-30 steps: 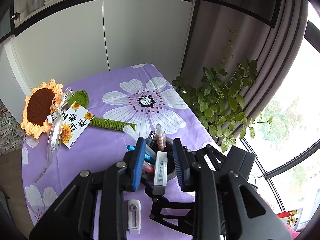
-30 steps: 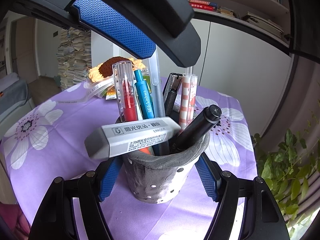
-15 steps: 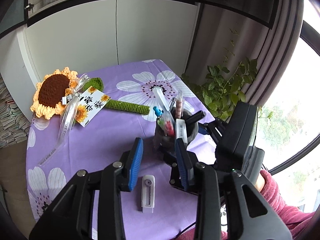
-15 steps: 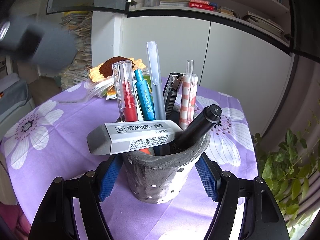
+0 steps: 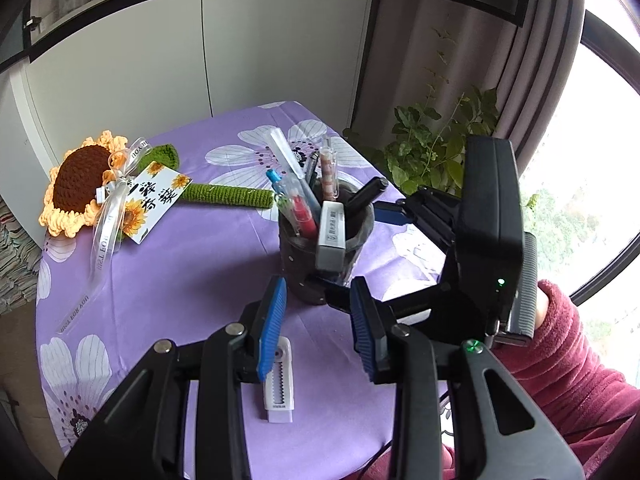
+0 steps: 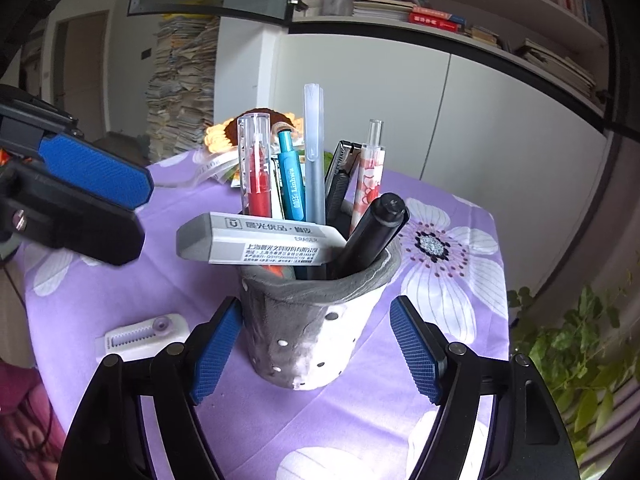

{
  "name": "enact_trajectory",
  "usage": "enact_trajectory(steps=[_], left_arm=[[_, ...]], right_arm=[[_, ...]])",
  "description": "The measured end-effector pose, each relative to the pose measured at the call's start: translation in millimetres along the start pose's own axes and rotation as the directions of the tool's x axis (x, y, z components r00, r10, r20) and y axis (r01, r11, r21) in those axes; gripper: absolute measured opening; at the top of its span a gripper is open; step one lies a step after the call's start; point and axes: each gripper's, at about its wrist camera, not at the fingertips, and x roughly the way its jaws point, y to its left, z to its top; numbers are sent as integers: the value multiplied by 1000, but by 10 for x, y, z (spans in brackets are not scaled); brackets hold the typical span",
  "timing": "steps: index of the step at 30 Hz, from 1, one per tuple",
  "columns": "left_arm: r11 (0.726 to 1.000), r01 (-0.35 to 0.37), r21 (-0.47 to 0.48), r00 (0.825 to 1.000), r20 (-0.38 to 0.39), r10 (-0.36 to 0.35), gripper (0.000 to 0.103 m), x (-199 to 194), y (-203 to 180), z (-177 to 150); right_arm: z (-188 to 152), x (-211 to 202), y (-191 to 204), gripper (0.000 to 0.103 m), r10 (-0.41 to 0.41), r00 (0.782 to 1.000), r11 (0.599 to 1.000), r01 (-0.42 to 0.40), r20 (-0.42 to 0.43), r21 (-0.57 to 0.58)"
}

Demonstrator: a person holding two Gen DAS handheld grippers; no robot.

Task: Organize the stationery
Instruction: 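Push the white eraser down into the grey cup with the left gripper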

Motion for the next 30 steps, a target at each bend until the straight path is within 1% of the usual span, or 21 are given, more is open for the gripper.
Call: enact_trajectory(steps=[2, 3, 4, 5, 9, 15, 19, 22, 25, 28, 30], left_arm=[[1000, 3, -1, 1000, -9, -3, 31, 17, -7, -1], [1000, 2, -4, 1000, -12, -2, 31, 25, -1, 3], [1000, 2, -8, 1000, -13, -2, 31, 32, 9, 10], [1000, 1, -12, 1000, -14, -1, 31, 39, 16, 21], [1000, -11, -11, 1000, -12, 11, 31, 74, 0, 55], [1000, -23, -17, 999, -37, 22, 31, 185, 10, 65], [999, -31, -35, 999, -33, 30, 28, 215, 49, 111], [999, -18, -44, 1000, -23, 17, 26, 187, 62, 139], [1000, -10, -29, 1000, -3, 10, 23, 142, 35, 162], [1000, 8, -12, 1000, 7, -8, 23, 119, -5, 177], [1000, 0, -6, 1000, 4, 0, 23, 131, -14, 177]], right_arm=[[18, 45, -38, 76, 24, 1000, 1000, -24, 8, 2], [22, 65, -51, 71, 45, 999, 999, -45, 4, 11], [25, 78, -83, 70, 80, 997, 996, -80, 3, 27], [24, 81, -87, 70, 83, 997, 996, -83, 5, 31], [10, 66, -20, 70, 87, 996, 996, -87, 7, 11], [-20, 50, 5, 70, 83, 997, 996, -83, 7, 13], [-14, 47, 7, 70, 77, 997, 997, -77, 6, 16], [-1, 55, 6, 70, 78, 997, 997, -78, 6, 22], [4, 67, 6, 71, 79, 997, 997, -79, 5, 24], [6, 69, 6, 71, 78, 997, 997, -78, 5, 24], [6, 69, 5, 71, 78, 997, 997, -78, 5, 24]])
